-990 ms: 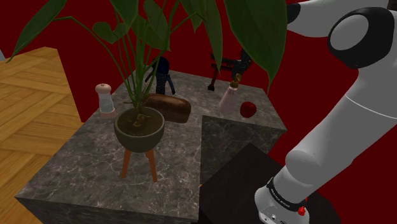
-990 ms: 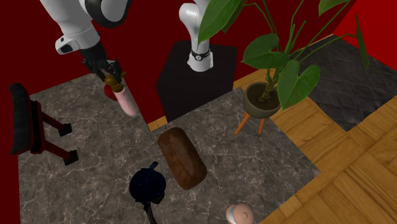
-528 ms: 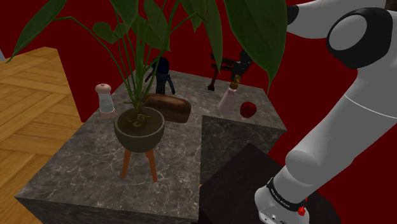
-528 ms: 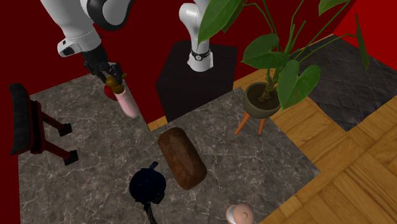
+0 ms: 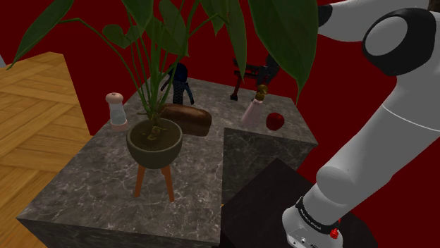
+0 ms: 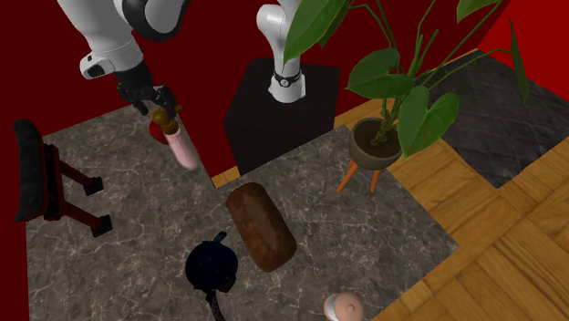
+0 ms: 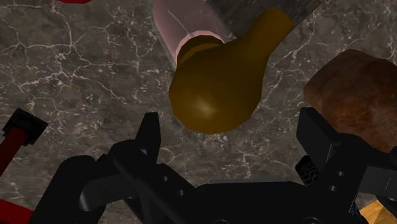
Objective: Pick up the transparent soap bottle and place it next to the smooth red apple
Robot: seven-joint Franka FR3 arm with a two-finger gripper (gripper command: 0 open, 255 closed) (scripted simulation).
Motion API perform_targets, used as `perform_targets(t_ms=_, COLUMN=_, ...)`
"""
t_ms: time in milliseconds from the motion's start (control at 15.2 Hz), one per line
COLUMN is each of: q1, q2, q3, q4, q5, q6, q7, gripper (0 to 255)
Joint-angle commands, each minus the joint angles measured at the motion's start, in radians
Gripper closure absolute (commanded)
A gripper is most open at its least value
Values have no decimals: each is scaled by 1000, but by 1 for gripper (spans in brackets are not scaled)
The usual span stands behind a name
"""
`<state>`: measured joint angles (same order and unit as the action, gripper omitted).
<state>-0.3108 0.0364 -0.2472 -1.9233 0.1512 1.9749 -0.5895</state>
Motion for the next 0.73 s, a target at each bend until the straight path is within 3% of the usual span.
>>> perform_targets(t_ms=0, q1=-2, q2=-12, q3=-2, q4=37, q5=-6, q6=-49, q7=4, gripper=0)
perform_targets(t_ms=132, q1=-5, q2=-21, q3=-5, q4=86, q5=-11, q6=-107, q7=8, gripper=0)
perform_targets(t_ms=660, q1=-5, q2=-21, q3=-5, q4=86, q5=-11, q6=-107, q7=8, gripper=0)
